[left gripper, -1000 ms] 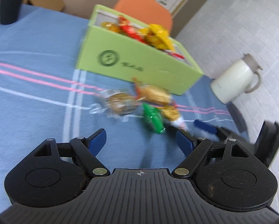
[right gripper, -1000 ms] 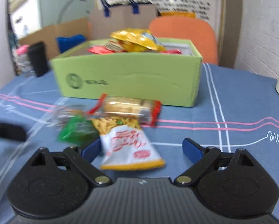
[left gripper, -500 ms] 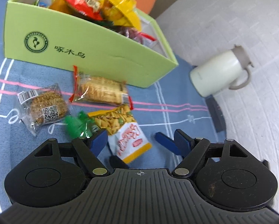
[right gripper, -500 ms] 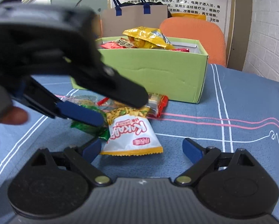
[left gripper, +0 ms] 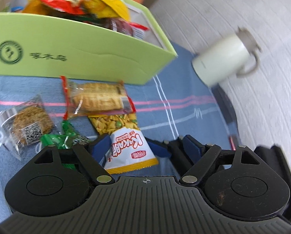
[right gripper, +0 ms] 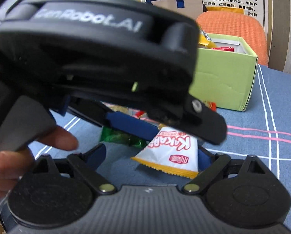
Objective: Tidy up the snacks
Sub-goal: 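Move the left gripper down to the white Kakapo snack bag, then grasp the Kakapo bag with the left gripper and carry it over the box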
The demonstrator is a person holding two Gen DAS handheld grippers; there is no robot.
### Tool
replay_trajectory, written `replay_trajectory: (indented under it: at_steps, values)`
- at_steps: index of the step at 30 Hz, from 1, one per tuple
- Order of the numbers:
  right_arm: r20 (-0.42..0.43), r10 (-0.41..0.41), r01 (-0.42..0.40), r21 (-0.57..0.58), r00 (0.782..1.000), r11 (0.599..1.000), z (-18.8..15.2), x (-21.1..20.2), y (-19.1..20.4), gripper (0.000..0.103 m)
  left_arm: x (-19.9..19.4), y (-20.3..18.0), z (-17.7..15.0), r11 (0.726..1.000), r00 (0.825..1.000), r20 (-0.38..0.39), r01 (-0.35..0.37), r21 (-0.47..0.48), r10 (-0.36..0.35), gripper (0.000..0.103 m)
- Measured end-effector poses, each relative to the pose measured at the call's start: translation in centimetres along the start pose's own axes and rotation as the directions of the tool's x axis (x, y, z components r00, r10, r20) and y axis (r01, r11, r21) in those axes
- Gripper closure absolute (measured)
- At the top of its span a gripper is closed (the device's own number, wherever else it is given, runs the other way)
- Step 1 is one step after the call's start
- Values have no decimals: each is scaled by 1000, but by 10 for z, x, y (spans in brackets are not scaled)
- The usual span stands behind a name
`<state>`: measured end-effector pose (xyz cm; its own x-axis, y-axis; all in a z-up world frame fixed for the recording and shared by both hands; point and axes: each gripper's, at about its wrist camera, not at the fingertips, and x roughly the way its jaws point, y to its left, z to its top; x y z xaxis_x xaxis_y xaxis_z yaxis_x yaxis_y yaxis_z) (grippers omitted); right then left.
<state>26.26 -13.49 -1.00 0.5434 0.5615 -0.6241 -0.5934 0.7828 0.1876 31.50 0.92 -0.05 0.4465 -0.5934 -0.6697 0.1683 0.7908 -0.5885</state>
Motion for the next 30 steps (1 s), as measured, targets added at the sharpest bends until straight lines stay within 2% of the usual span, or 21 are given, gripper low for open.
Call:
replay_trajectory:
  at_steps: [7, 13, 17, 20, 22, 30]
  values:
    - [17, -42, 42, 4, 999, 999, -20, -25, 24, 9, -8, -6, -31, 999, 999, -26, 39, 4, -39, 35]
    - [41, -43, 44, -3, 998, 999, -50, -56, 56, 9, -28, -14, -85, 1000, 1000, -14, 26, -11, -26, 34]
    - [51, -89, 89, -4, 995, 996, -63, -70, 71, 10, -40, -20, -110, 1000, 1000, 9, -11, -12, 12, 34]
    - [72, -159, 159, 12, 985, 987, -64, -76, 71, 10, -47, -25, -105, 997, 996, 52, -71, 21, 70, 33]
    - [87, -171, 169, 25, 981, 985, -62, -78, 70, 10, -50, -25, -100, 994, 992, 75, -100, 35, 98, 33]
    - [107, -181, 179, 20, 978, 984, -52, -69, 63, 10, -33, -22, -91, 992, 992, 39, -123, 40, 121, 44]
